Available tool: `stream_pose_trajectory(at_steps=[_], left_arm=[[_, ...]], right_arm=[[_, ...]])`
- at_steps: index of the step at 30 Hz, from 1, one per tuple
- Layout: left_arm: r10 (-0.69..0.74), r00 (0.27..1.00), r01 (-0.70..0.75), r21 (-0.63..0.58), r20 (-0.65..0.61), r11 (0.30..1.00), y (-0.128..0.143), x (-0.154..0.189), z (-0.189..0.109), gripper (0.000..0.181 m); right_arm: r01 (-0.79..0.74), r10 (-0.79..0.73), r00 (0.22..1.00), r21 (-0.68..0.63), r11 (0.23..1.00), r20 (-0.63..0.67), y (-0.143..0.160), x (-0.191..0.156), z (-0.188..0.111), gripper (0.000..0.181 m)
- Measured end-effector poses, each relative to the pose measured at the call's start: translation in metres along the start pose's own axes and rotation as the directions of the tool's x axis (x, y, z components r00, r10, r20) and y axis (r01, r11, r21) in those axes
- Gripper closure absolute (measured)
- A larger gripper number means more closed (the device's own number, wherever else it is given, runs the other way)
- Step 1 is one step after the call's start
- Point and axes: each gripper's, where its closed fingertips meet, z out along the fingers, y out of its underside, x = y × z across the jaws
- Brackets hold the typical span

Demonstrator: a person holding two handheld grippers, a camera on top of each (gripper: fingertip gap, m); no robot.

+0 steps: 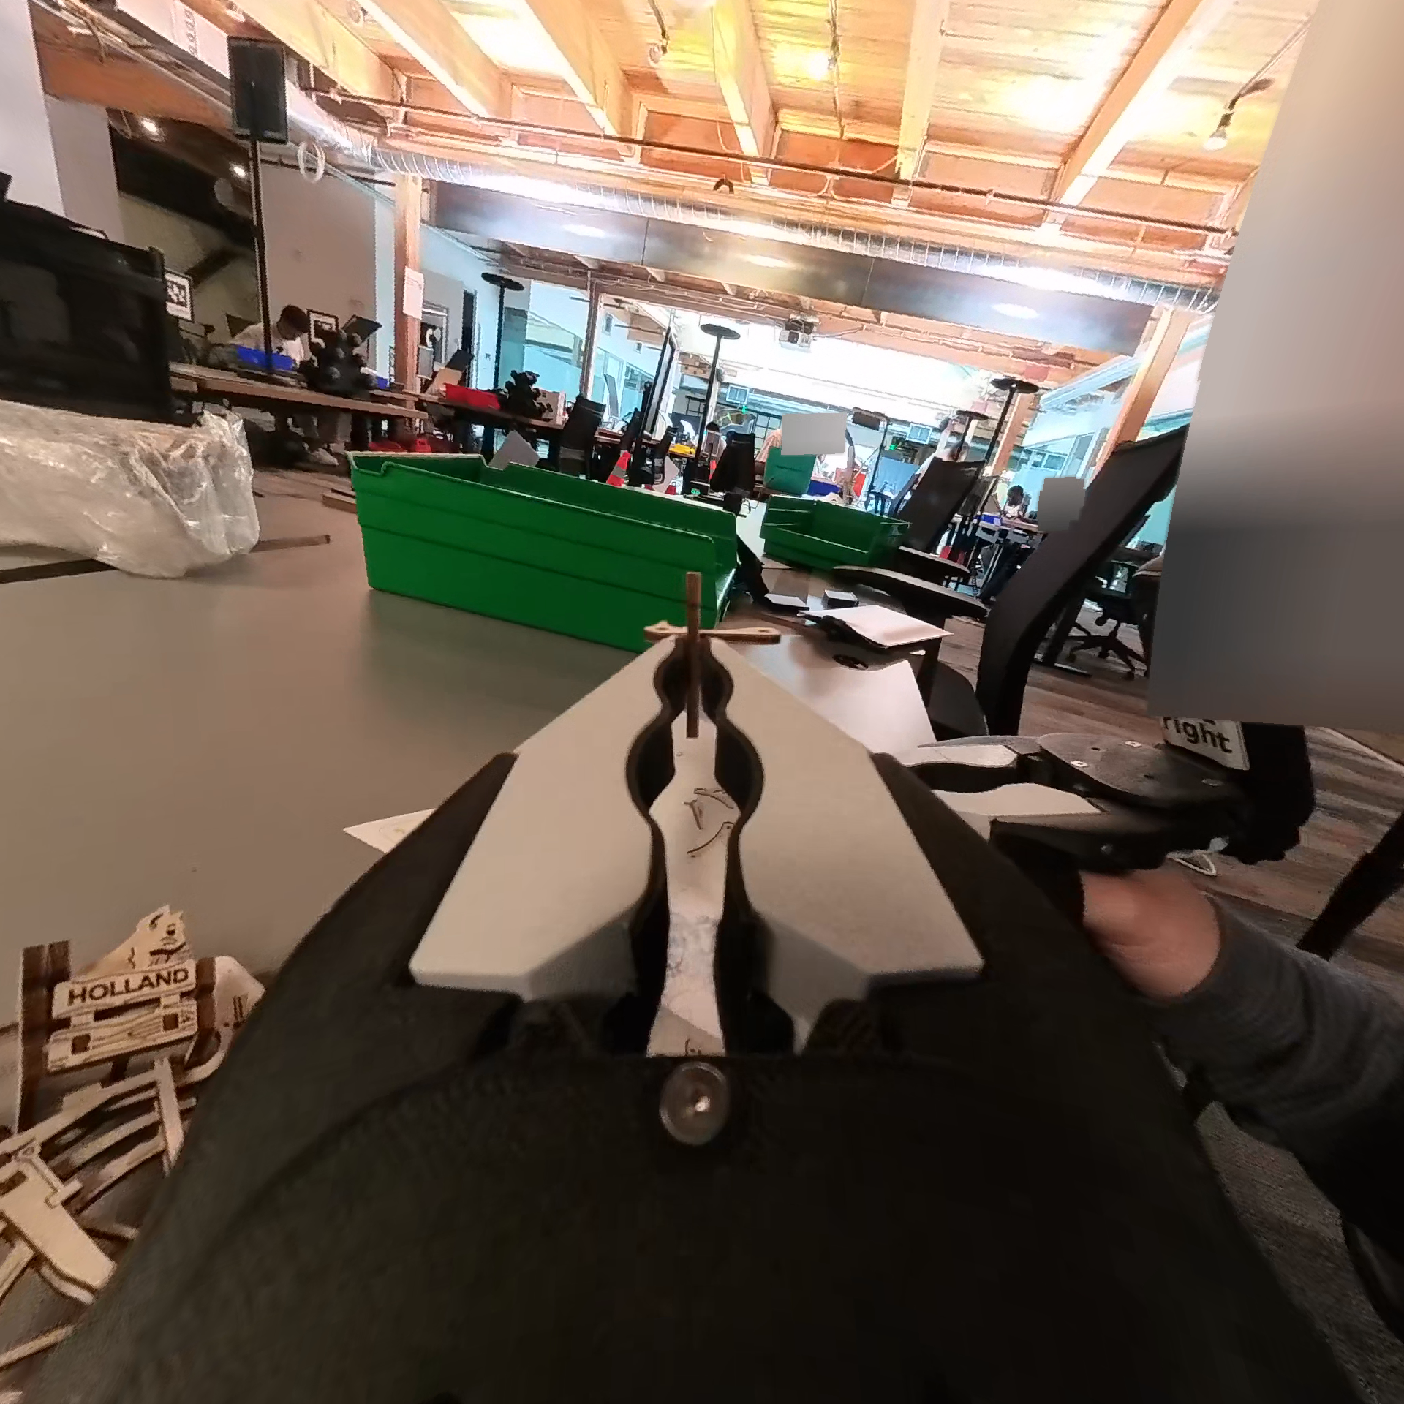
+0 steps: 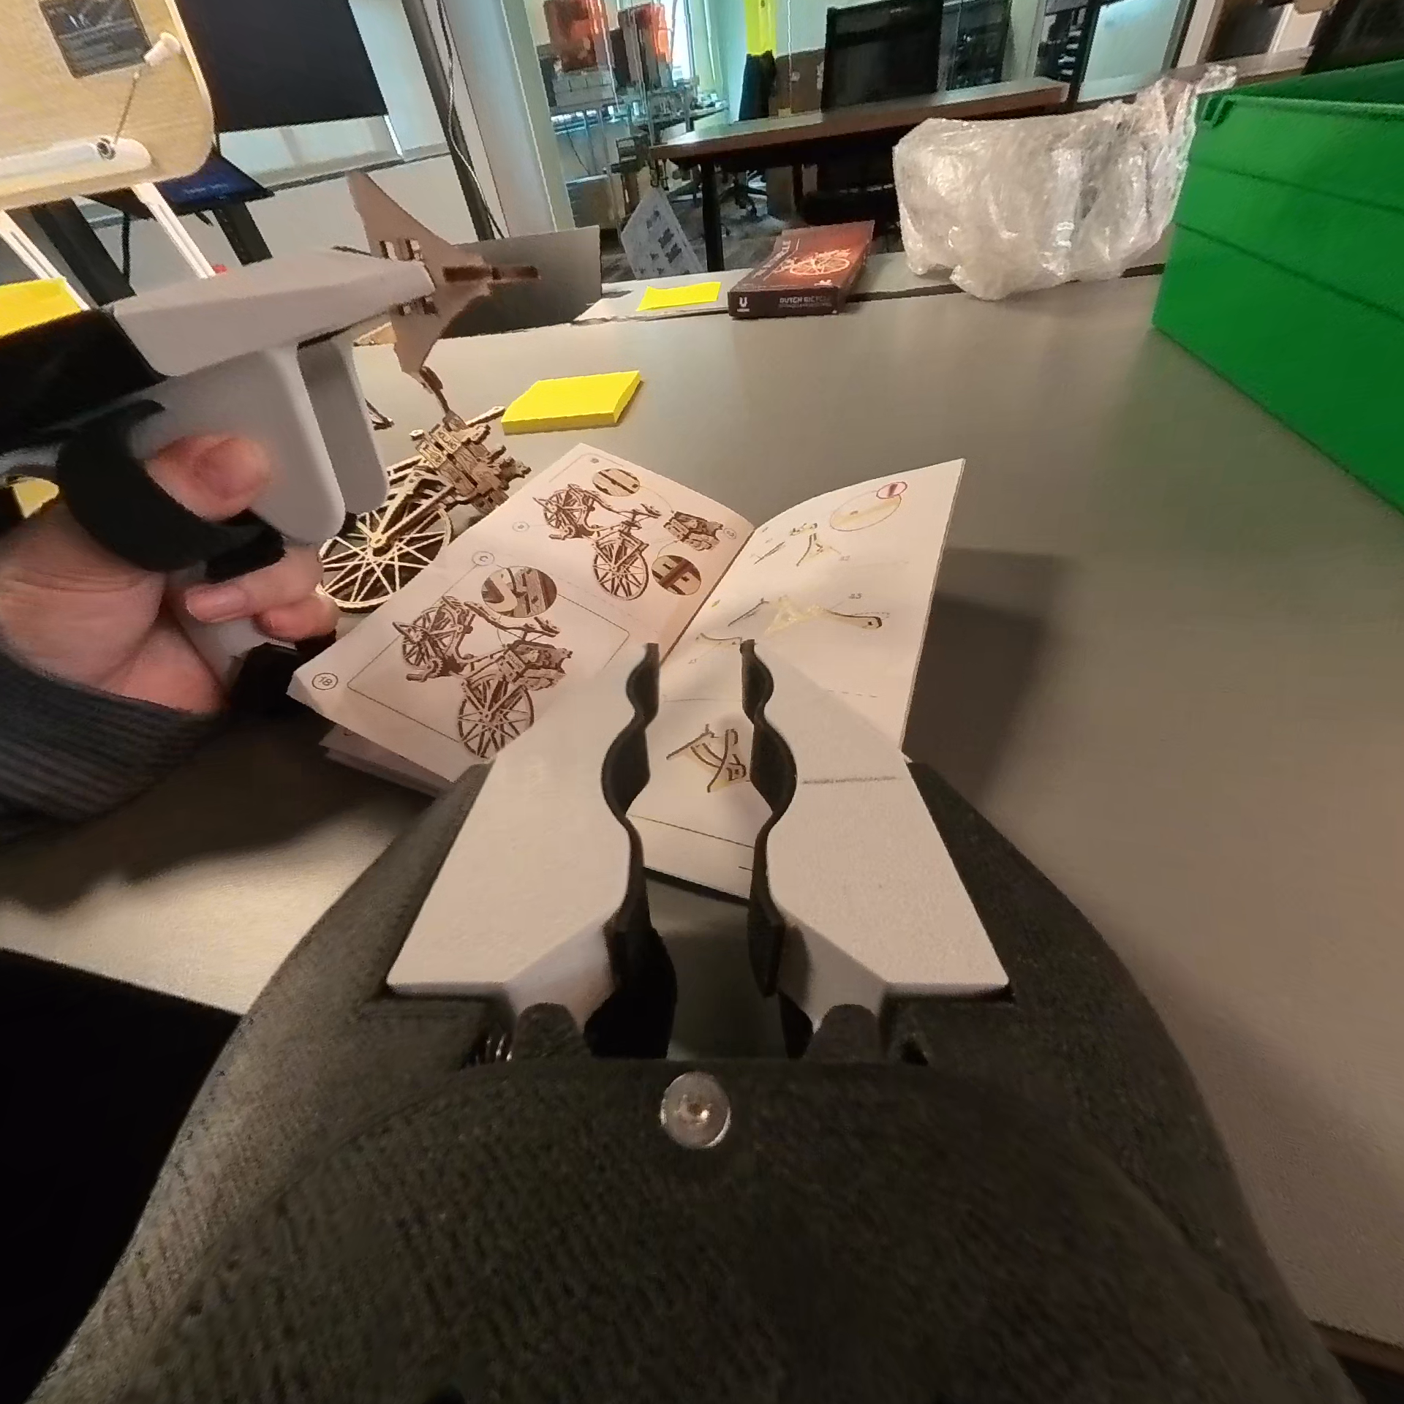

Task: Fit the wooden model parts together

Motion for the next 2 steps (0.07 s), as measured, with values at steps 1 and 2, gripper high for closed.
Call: stream_pose_trajectory(at_steps=[1,2], left_arm=[[-0.007,1.000,0.007,0.003,-0.002,1.000,-0.0005,-0.0004,-0.0003,0.181],[-0.016,1.000,0.016,0.009,-0.003,1.000,-0.0013,-0.0012,-0.0009,0.181]], right_arm=[[0.003,-0.003,1.000,-0.002,1.000,-0.002,0.0001,0.0000,0.0002,0.162],[0.006,-0.006,1.000,-0.003,1.000,-0.004,0.0002,0.0002,0.0003,0.162]])
